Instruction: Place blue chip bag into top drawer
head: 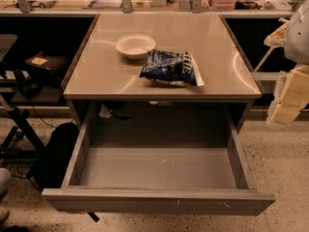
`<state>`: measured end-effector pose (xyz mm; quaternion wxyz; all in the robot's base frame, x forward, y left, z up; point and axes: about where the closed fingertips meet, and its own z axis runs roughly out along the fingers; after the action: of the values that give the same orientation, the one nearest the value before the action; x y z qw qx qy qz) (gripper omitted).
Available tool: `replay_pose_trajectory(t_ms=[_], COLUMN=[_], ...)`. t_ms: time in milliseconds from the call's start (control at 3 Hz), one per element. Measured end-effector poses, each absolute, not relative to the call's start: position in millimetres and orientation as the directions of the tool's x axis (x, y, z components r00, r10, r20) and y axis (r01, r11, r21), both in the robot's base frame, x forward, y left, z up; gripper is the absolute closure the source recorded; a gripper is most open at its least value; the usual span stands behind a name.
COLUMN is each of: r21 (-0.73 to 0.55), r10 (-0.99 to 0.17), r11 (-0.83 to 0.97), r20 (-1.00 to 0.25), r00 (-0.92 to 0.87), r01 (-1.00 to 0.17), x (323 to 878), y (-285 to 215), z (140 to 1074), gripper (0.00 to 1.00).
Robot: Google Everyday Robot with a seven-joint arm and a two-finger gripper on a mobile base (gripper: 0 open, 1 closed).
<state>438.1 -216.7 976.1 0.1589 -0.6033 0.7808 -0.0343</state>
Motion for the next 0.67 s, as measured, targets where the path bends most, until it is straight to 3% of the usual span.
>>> replay_pose_trajectory(t_ms=[667], r21=[-0.211], r10=[-0.97], r11=[0.199], r20=[-0.181], r00=[-0.162], r01=[-0.957], x=[458], y=[-191], z=[949], gripper=[0.0])
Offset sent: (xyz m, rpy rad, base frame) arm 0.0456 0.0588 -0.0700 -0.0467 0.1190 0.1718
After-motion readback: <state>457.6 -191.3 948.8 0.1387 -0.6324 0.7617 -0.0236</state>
